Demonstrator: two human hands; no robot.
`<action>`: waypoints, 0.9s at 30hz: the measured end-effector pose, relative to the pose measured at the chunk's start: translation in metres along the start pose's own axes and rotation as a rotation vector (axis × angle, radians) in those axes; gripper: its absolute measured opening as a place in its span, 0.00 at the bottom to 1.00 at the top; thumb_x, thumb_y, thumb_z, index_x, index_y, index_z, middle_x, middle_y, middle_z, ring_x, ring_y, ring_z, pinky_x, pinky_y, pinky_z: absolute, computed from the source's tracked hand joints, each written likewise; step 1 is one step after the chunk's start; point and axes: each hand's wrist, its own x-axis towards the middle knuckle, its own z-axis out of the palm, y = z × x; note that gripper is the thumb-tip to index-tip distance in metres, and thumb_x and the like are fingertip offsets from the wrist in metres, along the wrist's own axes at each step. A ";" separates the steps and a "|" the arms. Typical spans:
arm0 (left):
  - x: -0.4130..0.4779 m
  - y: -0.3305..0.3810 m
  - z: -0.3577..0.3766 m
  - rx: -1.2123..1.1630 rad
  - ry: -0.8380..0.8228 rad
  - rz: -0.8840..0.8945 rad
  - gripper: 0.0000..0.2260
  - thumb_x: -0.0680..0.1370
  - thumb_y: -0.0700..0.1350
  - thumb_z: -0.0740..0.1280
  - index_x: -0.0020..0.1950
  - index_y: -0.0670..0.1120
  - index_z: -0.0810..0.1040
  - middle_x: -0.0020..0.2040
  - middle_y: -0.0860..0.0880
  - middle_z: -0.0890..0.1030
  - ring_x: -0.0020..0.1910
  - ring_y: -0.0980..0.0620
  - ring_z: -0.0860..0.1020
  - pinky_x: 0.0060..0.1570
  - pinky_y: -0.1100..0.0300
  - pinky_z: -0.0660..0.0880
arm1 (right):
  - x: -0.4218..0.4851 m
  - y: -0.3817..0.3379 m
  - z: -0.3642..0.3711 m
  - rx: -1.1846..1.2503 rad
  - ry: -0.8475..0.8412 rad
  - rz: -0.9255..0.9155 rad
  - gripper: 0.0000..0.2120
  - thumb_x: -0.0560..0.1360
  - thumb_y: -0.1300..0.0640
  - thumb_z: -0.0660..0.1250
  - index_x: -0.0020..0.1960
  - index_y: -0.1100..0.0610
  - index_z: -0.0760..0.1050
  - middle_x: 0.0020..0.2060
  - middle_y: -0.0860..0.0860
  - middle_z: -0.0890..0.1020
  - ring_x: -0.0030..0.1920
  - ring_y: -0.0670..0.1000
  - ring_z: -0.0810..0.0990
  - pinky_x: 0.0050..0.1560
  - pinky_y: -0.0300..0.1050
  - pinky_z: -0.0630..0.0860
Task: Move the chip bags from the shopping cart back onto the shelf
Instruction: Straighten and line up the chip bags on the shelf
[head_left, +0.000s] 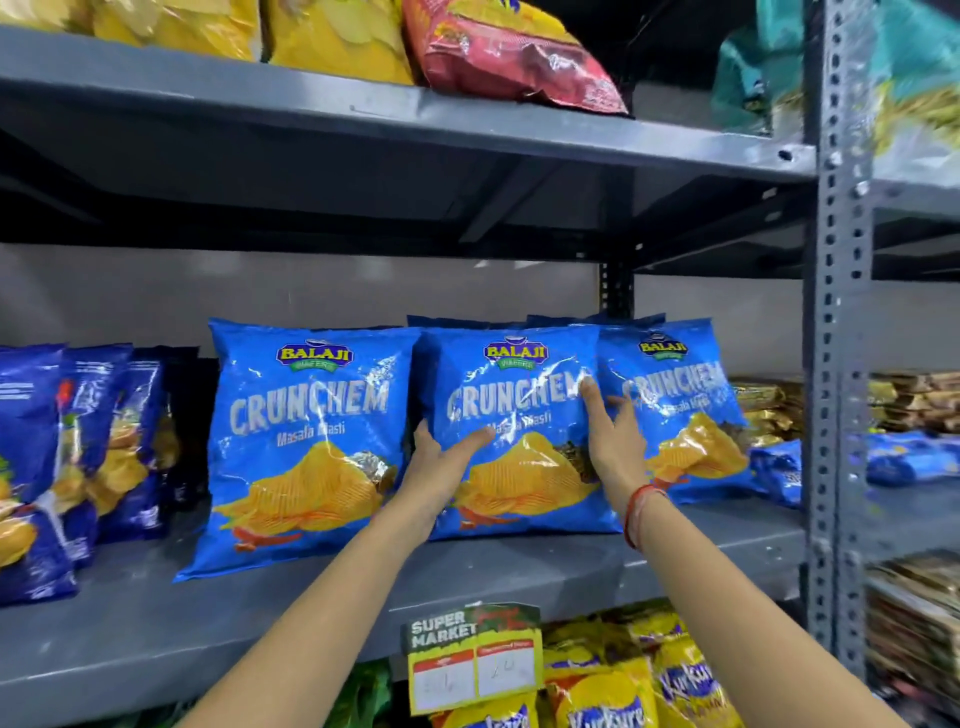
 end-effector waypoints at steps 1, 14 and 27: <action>0.003 -0.003 0.001 -0.049 -0.019 -0.020 0.49 0.61 0.61 0.76 0.74 0.48 0.55 0.71 0.49 0.68 0.66 0.46 0.70 0.65 0.52 0.67 | 0.003 0.001 0.003 -0.011 -0.019 0.007 0.31 0.77 0.36 0.56 0.69 0.59 0.66 0.50 0.55 0.74 0.52 0.57 0.72 0.52 0.50 0.65; -0.010 -0.021 0.031 0.065 0.163 0.275 0.46 0.61 0.48 0.80 0.71 0.50 0.56 0.66 0.50 0.70 0.64 0.50 0.69 0.65 0.46 0.68 | 0.017 0.007 0.023 -0.005 0.142 -0.224 0.20 0.81 0.43 0.53 0.48 0.59 0.70 0.34 0.51 0.75 0.41 0.58 0.73 0.43 0.50 0.65; -0.058 -0.014 0.017 0.330 0.152 0.359 0.45 0.70 0.51 0.73 0.76 0.47 0.45 0.74 0.48 0.56 0.72 0.51 0.59 0.67 0.56 0.60 | 0.008 0.020 0.020 -0.089 0.223 -0.261 0.27 0.79 0.41 0.57 0.69 0.60 0.66 0.61 0.59 0.76 0.62 0.59 0.74 0.60 0.56 0.72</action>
